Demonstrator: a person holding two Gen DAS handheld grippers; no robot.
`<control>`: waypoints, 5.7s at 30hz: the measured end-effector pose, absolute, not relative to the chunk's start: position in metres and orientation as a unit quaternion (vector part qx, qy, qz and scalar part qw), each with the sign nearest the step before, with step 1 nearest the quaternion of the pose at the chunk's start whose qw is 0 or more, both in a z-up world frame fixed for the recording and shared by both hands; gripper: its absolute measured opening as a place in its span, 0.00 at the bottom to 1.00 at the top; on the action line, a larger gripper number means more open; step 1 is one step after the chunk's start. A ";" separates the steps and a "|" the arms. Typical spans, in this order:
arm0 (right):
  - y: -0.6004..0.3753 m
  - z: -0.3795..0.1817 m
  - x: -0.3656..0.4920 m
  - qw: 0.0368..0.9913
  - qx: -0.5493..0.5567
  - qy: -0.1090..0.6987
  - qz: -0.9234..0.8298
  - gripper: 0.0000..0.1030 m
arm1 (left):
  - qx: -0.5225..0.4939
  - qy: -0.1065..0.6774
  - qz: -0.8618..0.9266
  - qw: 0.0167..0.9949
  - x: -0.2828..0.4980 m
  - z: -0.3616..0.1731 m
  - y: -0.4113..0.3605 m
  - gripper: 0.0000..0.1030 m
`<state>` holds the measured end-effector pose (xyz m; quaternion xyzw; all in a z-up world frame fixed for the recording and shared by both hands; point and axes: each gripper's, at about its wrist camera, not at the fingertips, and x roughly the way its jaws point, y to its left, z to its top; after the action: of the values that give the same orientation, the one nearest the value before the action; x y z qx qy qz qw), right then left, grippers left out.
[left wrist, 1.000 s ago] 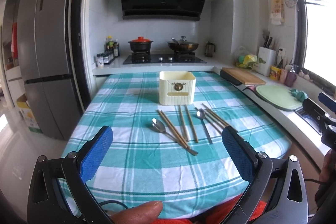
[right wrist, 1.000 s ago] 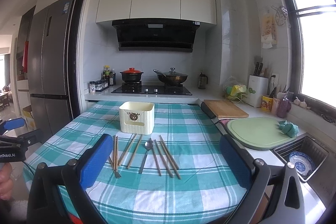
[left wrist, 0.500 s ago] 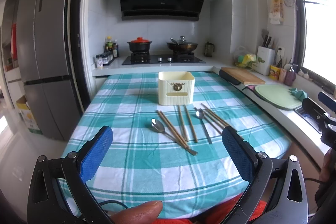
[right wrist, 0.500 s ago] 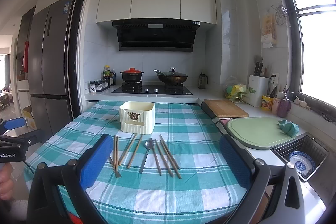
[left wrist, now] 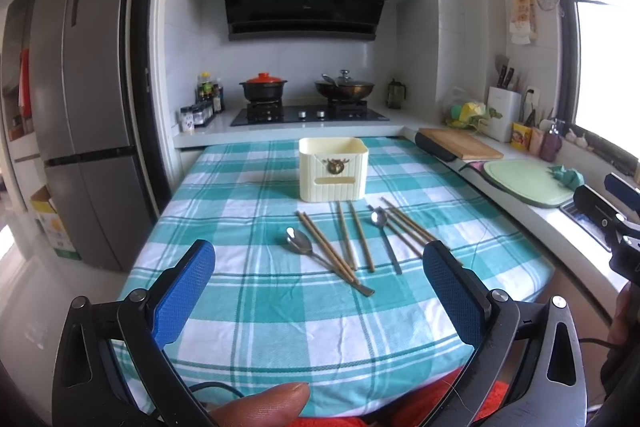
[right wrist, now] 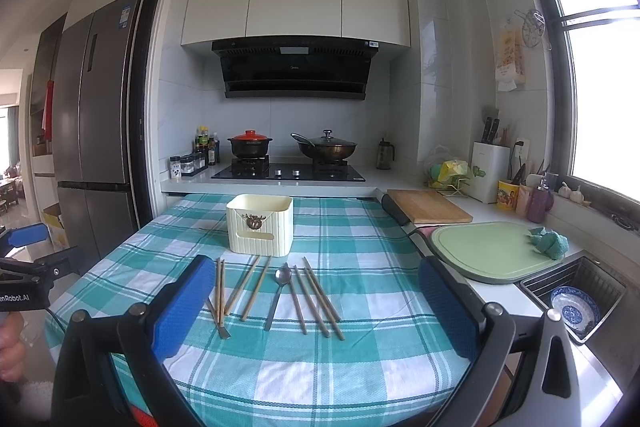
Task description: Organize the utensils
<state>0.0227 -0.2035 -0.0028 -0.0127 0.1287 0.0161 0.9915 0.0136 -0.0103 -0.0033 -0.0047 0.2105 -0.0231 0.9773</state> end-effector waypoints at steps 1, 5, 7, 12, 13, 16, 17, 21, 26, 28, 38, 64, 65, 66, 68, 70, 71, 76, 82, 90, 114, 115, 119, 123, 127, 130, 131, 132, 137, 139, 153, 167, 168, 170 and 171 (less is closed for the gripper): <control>-0.204 -0.003 0.023 0.991 -0.012 0.129 0.016 1.00 | -0.005 0.211 -0.023 0.977 0.014 -0.004 -0.010 1.00; -0.203 -0.003 0.022 0.991 -0.012 0.129 0.016 1.00 | -0.005 0.210 -0.022 0.977 0.014 -0.004 -0.011 1.00; -0.204 -0.003 0.022 0.992 -0.012 0.128 0.015 1.00 | -0.005 0.211 -0.023 0.977 0.014 -0.004 -0.011 1.00; -0.204 -0.003 0.022 0.991 -0.012 0.130 0.016 1.00 | -0.004 0.210 -0.023 0.977 0.014 -0.004 -0.011 1.00; -0.204 -0.004 0.023 0.991 -0.012 0.132 0.016 1.00 | -0.004 0.210 -0.023 0.977 0.013 -0.004 -0.011 1.00; -0.204 -0.004 0.023 0.991 -0.012 0.133 0.017 1.00 | -0.005 0.211 -0.023 0.977 0.013 -0.004 -0.012 1.00; -0.204 -0.004 0.023 0.991 -0.012 0.133 0.017 1.00 | -0.004 0.210 -0.023 0.977 0.013 -0.004 -0.012 1.00; -0.204 -0.005 0.023 0.991 -0.012 0.133 0.016 1.00 | -0.004 0.210 -0.023 0.977 0.013 -0.004 -0.012 1.00; -0.205 -0.005 0.024 0.991 -0.012 0.135 0.016 1.00 | -0.004 0.211 -0.023 0.977 0.013 -0.004 -0.012 1.00; -0.205 -0.005 0.024 0.991 -0.012 0.134 0.017 1.00 | -0.004 0.210 -0.023 0.977 0.013 -0.005 -0.013 1.00; -0.205 -0.006 0.023 0.991 -0.012 0.135 0.016 1.00 | -0.004 0.210 -0.023 0.977 0.013 -0.004 -0.013 1.00; -0.213 -0.016 0.038 0.989 -0.006 0.149 0.013 1.00 | -0.016 0.240 -0.010 0.971 0.034 -0.017 -0.006 1.00; -0.214 -0.017 0.040 0.989 -0.006 0.150 0.012 1.00 | -0.017 0.242 -0.009 0.970 0.038 -0.017 -0.005 1.00; -0.214 -0.017 0.042 0.988 -0.006 0.152 0.012 1.00 | -0.017 0.244 -0.008 0.970 0.043 -0.018 -0.005 1.00; -0.216 -0.018 0.047 0.988 -0.007 0.155 0.011 1.00 | -0.024 0.256 -0.006 0.966 0.056 -0.021 -0.004 1.00; -0.218 -0.020 0.052 0.988 -0.008 0.157 0.010 1.00 | -0.038 0.274 -0.010 0.961 0.072 -0.027 -0.001 1.00; -0.219 -0.020 0.054 0.988 -0.009 0.157 0.009 1.00 | -0.044 0.284 -0.010 0.958 0.080 -0.031 -0.001 1.00; -0.225 -0.025 0.066 0.987 -0.015 0.162 0.008 1.00 | -0.074 0.341 -0.010 0.937 0.129 -0.061 0.002 1.00; -0.235 -0.043 0.094 0.981 -0.011 0.194 0.022 1.00 | -0.071 0.395 0.044 0.915 0.200 -0.110 -0.003 1.00; -0.251 -0.068 0.122 0.972 0.008 0.232 0.026 1.00 | -0.073 0.454 0.123 0.879 0.276 -0.166 -0.001 1.00; -0.277 -0.122 0.270 0.930 -0.073 0.356 0.055 1.00 | 0.035 0.508 0.071 0.858 0.282 -0.203 0.011 1.00; -0.274 -0.132 0.285 0.921 -0.078 0.373 0.073 0.99 | 0.030 0.515 0.061 0.854 0.284 -0.203 0.015 1.00; -0.252 -0.160 0.329 0.893 -0.109 0.419 0.120 0.76 | -0.016 0.552 0.034 0.833 0.289 -0.208 0.034 1.00; -0.233 -0.176 0.361 0.865 -0.104 0.462 0.166 0.50 | -0.014 0.557 0.025 0.830 0.287 -0.209 0.036 1.00; -0.219 -0.191 0.380 0.841 -0.114 0.495 0.184 0.25 | 0.011 0.542 0.014 0.840 0.281 -0.209 0.029 1.00; -0.221 -0.198 0.392 0.832 -0.103 0.515 0.178 0.21 | 0.012 0.539 0.005 0.842 0.280 -0.208 0.029 1.00; -0.223 -0.198 0.394 0.830 -0.096 0.520 0.178 0.20 | 0.012 0.538 0.002 0.843 0.280 -0.208 0.030 1.00; -0.225 -0.198 0.397 0.827 -0.087 0.527 0.175 0.18 | 0.013 0.537 -0.002 0.844 0.280 -0.208 0.030 1.00; -0.240 -0.201 0.398 0.817 -0.066 0.554 0.146 0.05 | 0.032 0.533 0.002 0.846 0.282 -0.207 0.044 1.00; -0.246 -0.200 0.392 0.815 -0.076 0.560 0.129 0.05 | 0.041 0.533 0.001 0.845 0.283 -0.206 0.050 1.00; -0.239 -0.200 0.418 0.798 -0.105 0.573 0.155 0.19 | 0.100 0.532 -0.083 0.837 0.318 -0.203 0.013 0.91; -0.216 -0.197 0.506 0.815 -0.048 0.559 0.146 0.06 | 0.038 0.534 -0.090 0.840 0.368 -0.198 0.012 0.41; -0.217 -0.195 0.506 0.817 -0.041 0.557 0.144 0.06 | 0.033 0.533 -0.090 0.841 0.368 -0.196 0.015 0.41; -0.222 -0.181 0.501 0.831 -0.022 0.535 0.147 0.06 | 0.021 0.523 -0.091 0.847 0.365 -0.186 0.020 0.41; -0.226 -0.174 0.496 0.838 -0.014 0.524 0.150 0.06 | 0.015 0.511 -0.092 0.855 0.360 -0.176 0.024 0.40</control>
<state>0.4955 -0.2262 -0.1738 -0.0136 0.5238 0.1504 0.8384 0.3599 0.0239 -0.1761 0.0154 0.5105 -0.0924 0.8547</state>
